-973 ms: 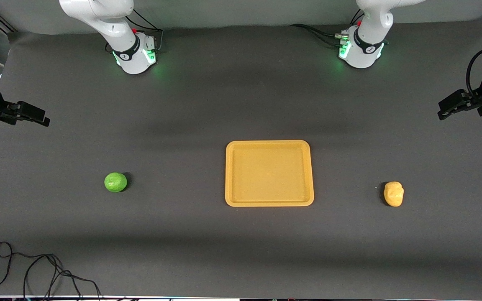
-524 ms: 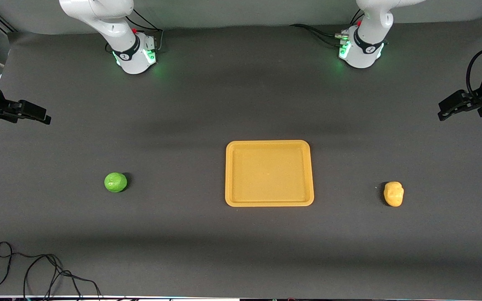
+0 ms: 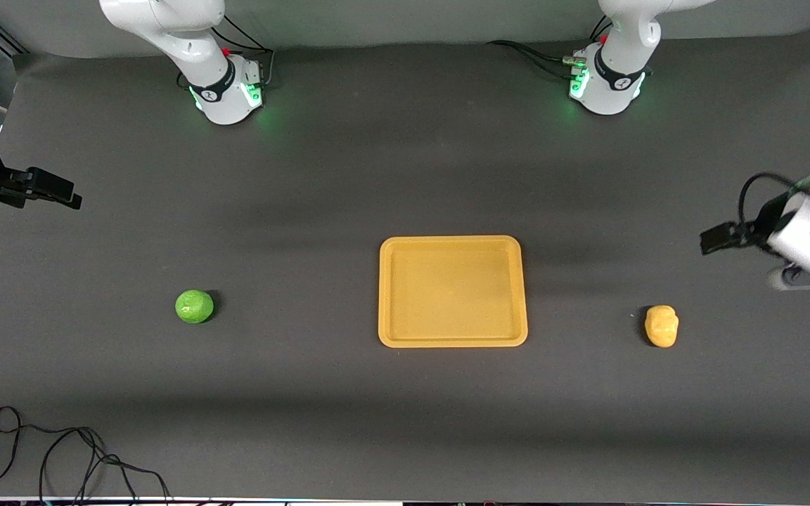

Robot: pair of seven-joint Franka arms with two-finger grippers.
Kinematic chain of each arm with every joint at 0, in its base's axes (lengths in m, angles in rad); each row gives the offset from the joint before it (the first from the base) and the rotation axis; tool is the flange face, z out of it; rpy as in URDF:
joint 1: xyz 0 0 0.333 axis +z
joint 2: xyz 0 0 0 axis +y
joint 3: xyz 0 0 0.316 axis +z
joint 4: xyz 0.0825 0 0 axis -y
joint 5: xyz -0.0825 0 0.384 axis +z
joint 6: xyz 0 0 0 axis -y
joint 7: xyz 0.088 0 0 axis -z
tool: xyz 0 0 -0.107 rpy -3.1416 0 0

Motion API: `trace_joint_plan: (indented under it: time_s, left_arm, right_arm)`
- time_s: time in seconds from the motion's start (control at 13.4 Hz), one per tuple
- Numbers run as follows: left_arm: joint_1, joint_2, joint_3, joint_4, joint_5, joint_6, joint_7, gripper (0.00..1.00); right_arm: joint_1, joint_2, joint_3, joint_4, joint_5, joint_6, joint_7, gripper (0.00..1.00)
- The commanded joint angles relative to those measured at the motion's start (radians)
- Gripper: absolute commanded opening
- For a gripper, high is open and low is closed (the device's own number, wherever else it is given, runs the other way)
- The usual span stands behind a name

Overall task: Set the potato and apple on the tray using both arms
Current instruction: 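Lower the left gripper over the yellow potato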

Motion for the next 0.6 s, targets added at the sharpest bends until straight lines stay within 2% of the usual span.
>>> trace_joint_plan:
  time_s: [0.0,0.3,0.52]
  left_arm:
    - [-0.010,0.131,0.003,0.012,0.025,0.102,0.009,1.00]
    - [0.000,0.278,0.005,-0.001,0.029,0.297,0.009,1.00]
    - [0.003,0.347,0.008,-0.067,0.072,0.494,0.011,1.00]
  right_arm:
    - [0.005,-0.005,-0.006,0.004,-0.012,0.010,-0.026,1.00]
    - [0.010,-0.022,-0.008,-0.018,-0.018,0.031,-0.027,1.00]
    - [0.011,-0.031,-0.008,-0.036,-0.026,0.047,-0.026,1.00]
